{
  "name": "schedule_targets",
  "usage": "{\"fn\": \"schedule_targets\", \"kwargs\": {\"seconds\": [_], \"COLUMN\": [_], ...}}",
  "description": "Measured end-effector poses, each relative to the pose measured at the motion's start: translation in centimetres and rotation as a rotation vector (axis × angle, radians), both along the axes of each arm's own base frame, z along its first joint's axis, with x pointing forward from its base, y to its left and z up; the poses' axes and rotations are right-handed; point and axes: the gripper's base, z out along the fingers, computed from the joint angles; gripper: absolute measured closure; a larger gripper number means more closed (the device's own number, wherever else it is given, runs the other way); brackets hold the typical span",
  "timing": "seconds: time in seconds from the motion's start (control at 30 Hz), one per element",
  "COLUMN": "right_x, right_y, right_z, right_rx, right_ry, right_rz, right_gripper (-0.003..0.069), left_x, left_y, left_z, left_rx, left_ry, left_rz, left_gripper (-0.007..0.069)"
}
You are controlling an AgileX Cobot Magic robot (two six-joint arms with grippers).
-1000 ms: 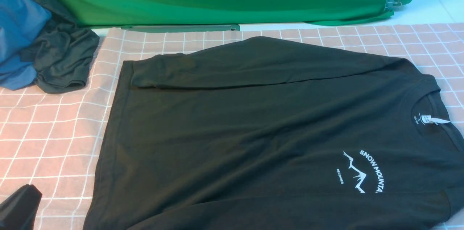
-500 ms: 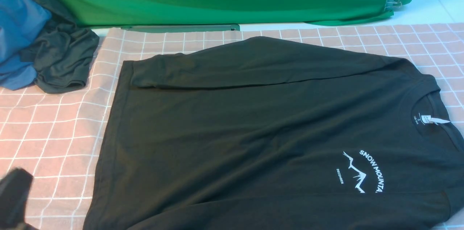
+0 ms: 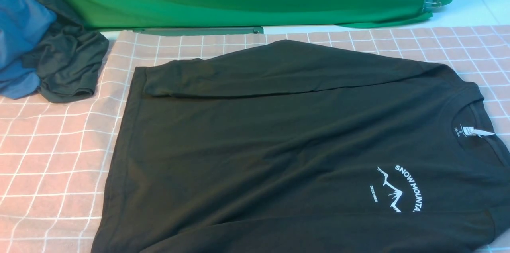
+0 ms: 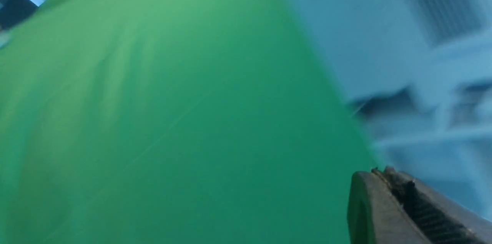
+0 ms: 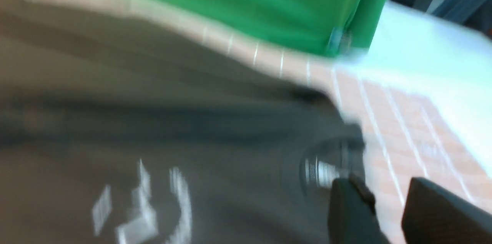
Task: Fold a long-sleeved shirt over a pink coffee tablecloth.
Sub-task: 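Grasp the left edge of the dark T-shirt lying flat on the table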
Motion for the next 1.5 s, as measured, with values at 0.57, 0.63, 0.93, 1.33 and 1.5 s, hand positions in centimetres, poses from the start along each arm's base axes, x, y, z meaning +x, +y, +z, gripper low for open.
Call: {"fn": "schedule_targets", "kwargs": {"seconds": [0.57,0.63,0.93,1.33,1.5], "right_x": [-0.3,-0.3,0.7,7.6,8.9], "right_y": [-0.1,-0.1,1.0,6.4,8.7], "right_z": [2.2,2.3,10.5,10.2,9.2], "right_rx": [0.43,0.486,0.429,0.149,0.114], "right_ry": [-0.215,-0.213,0.185,0.625,0.642], "right_rz": [0.042,0.051,0.117,0.314,0.398], "right_gripper": [0.0411,0.0419,0.0619,0.062,0.062], "left_x": [12.7,13.5,13.2,11.7,11.2], "left_y": [-4.2,-4.3,-3.8,-4.4,-7.0], "left_z": [2.1,0.5,-5.5,-7.6,-7.7], "left_rx": [0.551,0.558,0.585,0.649,0.794], "left_ry": [1.607,1.712,2.025,2.092,2.075], "left_rz": [-0.575,-0.635,-0.721,-0.742,-0.743], "left_gripper": [0.0611,0.0611,0.0611,0.0611,0.0611]}}
